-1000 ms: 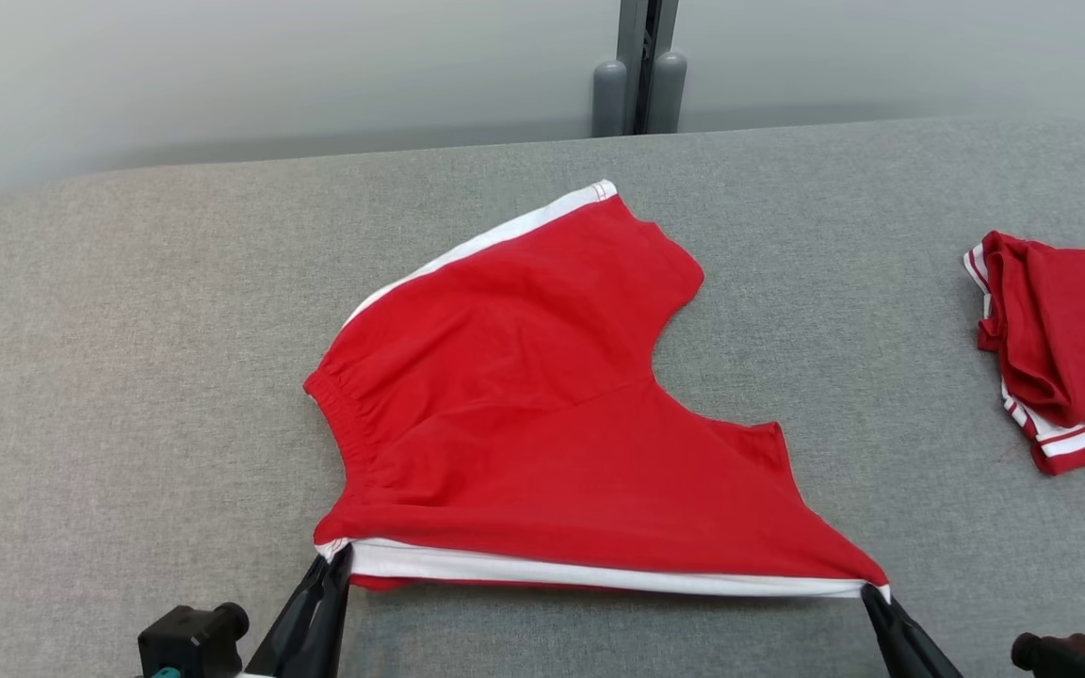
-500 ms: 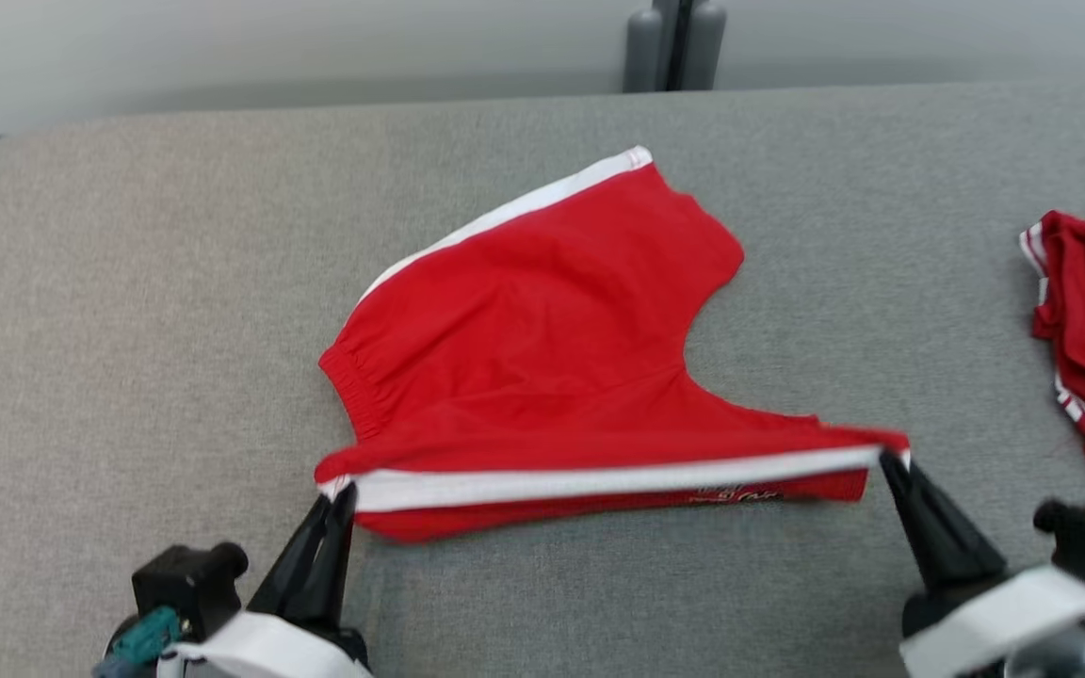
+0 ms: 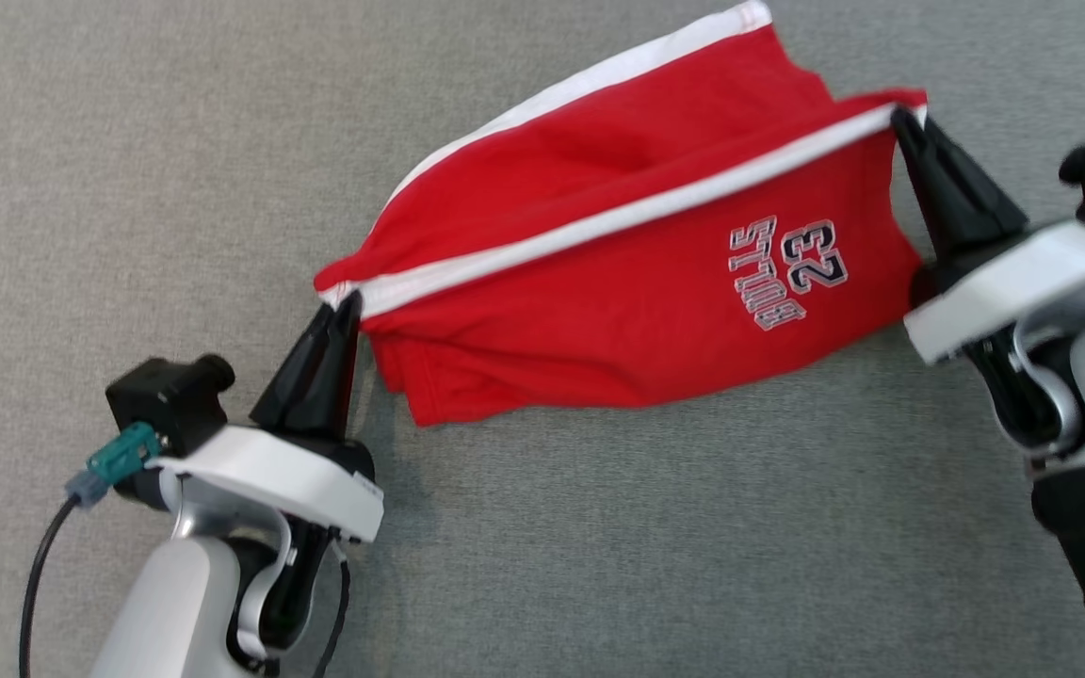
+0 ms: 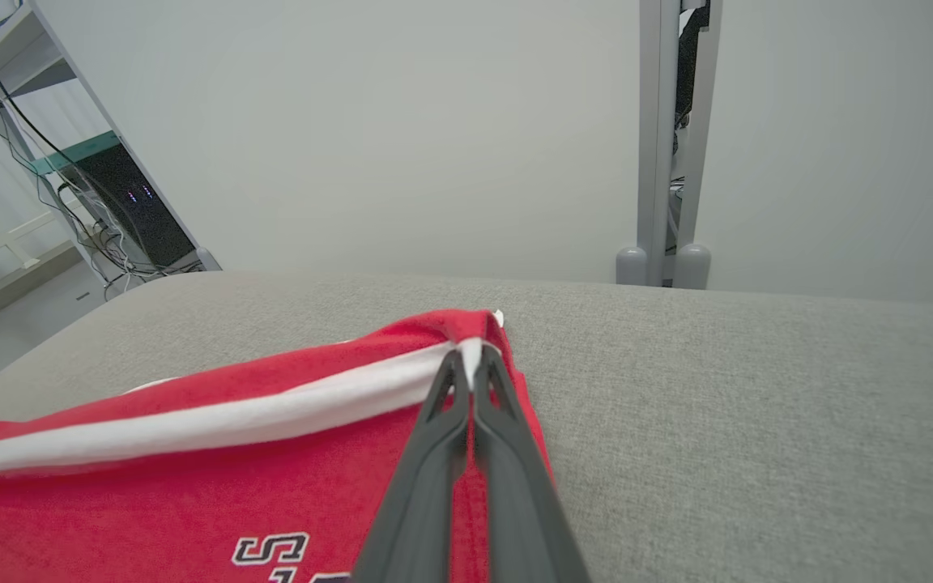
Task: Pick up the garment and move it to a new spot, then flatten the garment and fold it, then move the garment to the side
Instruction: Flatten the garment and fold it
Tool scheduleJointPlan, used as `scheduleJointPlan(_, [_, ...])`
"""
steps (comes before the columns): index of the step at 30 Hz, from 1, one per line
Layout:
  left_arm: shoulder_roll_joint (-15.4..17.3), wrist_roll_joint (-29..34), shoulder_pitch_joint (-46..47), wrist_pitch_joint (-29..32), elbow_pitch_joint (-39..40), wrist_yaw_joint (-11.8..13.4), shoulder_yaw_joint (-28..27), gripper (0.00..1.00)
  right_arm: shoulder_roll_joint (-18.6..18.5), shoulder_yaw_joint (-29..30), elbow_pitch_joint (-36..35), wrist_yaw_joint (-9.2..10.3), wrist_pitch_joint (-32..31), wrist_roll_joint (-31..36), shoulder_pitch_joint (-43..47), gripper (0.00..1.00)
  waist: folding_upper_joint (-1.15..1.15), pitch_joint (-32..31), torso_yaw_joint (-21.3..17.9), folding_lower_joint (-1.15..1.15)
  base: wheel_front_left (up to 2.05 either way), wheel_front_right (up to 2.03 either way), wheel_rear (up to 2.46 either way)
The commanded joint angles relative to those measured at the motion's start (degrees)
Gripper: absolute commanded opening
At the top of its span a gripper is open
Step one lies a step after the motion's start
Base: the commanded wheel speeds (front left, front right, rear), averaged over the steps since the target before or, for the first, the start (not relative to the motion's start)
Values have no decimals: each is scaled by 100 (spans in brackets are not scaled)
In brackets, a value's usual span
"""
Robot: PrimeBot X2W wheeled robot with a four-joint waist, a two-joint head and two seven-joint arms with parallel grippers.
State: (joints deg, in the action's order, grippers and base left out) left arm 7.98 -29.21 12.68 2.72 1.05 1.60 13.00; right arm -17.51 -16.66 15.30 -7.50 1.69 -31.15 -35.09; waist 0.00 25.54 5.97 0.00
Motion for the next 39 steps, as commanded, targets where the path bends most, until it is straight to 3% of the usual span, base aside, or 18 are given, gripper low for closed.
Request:
scheduleJointPlan(1, [-9, -57, 270, -67, -138, -56, -42, 0, -56, -190, 293, 0, 84, -103, -428, 0, 0, 220, 193, 0, 0, 0, 0])
scheduleJointPlan(14, [-255, -362, 1307, -386, -1298, -456, 91, 0, -14, -1372, 2424, 0, 567, -762, -2267, 0, 0, 434, 416, 0, 0, 0, 0])
scheduleJointPlan(15, [-269, -410, 1357, -422, -1366, -483, 101, 27, 3, -1437, 2541, 0, 635, -796, -2339, 14, 0, 436, 410, 0, 0, 0, 0])
scheduleJointPlan(16, [-281, -401, 1401, -470, -1429, -507, 118, 73, 25, -1487, 2653, 0, 709, -841, -2388, 44, 0, 436, 404, 0, 0, 0, 0])
scheduleJointPlan(17, [-288, -387, 1418, -517, -1494, -521, 136, 100, 47, -1541, 2748, 0, 812, -872, -2429, 94, 0, 431, 400, 0, 0, 0, 0])
scheduleJointPlan(18, [-300, -399, 1426, -600, -1534, -548, 139, 100, 76, -1613, 2818, 0, 886, -911, -2447, 100, 0, 421, 390, 0, 0, 0, 0])
scheduleJointPlan(23, [-316, -364, 1364, -937, -1669, -514, 90, 100, 93, -1811, 2940, 0, 1211, -966, -2429, 100, 0, 340, 326, 0, 0, 0, 0])
scheduleJointPlan(26, [-272, -147, 1216, -1355, -1657, -370, 21, 100, 74, -1818, 2842, 0, 1331, -892, -2237, 100, 0, 232, 253, 0, 0, 0, 0])
scheduleJointPlan(31, [-257, 176, 997, -1739, -1449, -144, -173, 100, 38, -1165, 2055, 0, 1355, -300, -1662, 100, 0, 40, 132, 0, 0, 0, 0])
scheduleJointPlan(39, [-287, 762, 570, -1791, -1060, 29, -698, 100, 315, -128, 861, 0, 1357, 581, -256, 100, 0, -353, -86, 0, 0, 0, 0])
